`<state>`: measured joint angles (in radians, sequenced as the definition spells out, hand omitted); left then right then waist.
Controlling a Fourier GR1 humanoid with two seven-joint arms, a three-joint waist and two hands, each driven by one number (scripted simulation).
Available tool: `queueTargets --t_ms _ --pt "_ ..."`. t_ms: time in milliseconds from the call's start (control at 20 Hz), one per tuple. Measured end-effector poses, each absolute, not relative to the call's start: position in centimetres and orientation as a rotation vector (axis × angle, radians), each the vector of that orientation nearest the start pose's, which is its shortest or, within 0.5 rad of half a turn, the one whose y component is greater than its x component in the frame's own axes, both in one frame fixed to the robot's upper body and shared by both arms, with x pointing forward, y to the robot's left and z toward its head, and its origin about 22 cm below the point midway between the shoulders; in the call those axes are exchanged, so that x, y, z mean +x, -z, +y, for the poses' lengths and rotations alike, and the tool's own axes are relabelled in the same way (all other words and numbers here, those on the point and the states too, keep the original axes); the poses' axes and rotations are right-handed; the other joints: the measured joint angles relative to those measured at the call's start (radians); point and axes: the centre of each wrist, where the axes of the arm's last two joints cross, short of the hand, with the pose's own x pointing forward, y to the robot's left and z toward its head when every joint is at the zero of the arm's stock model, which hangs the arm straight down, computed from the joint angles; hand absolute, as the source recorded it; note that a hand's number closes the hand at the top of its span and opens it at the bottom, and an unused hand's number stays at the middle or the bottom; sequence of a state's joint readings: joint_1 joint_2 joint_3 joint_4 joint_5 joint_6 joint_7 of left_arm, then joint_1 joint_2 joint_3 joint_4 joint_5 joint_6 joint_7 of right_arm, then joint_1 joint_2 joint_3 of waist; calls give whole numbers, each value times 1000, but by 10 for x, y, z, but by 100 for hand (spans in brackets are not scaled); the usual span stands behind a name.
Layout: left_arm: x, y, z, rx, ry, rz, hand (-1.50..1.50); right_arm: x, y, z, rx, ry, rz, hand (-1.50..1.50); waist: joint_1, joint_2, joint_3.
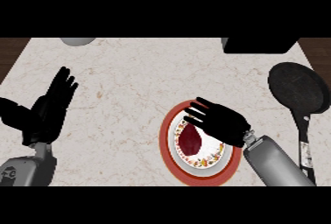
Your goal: Pick the tomato from the plate and place it in the pan
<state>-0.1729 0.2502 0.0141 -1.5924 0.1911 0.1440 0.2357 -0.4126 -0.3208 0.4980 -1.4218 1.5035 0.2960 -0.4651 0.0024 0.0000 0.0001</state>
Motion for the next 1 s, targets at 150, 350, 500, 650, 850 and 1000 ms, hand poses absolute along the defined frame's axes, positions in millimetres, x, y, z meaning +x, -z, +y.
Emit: queueTargets --t_ms 150,350,500,650,850,1000 --pt "281 -63 271 98 -40 -1519 0 308 -36 -157 841 2863 1753 -150 1 0 0" --pt "277 -63 267 100 -42 -1521 0 315 -29 -150 820 2881 1760 -150 2 0 0" --pt "277 -60 273 103 -36 -1517 0 316 -14 -148 799 2907 1731 150 2 0 -1" --pt "278 -56 270 96 -44 -1522 0 321 -6 -145 751 2895 1720 150 2 -3 -3" --pt "278 -63 267 96 -45 -1515 0 325 -1 -140 697 2846 1734 150 2 -7 -6" --pt "281 -64 275 97 -40 -1517 0 326 2 -139 667 2824 1761 150 1 -11 -8"
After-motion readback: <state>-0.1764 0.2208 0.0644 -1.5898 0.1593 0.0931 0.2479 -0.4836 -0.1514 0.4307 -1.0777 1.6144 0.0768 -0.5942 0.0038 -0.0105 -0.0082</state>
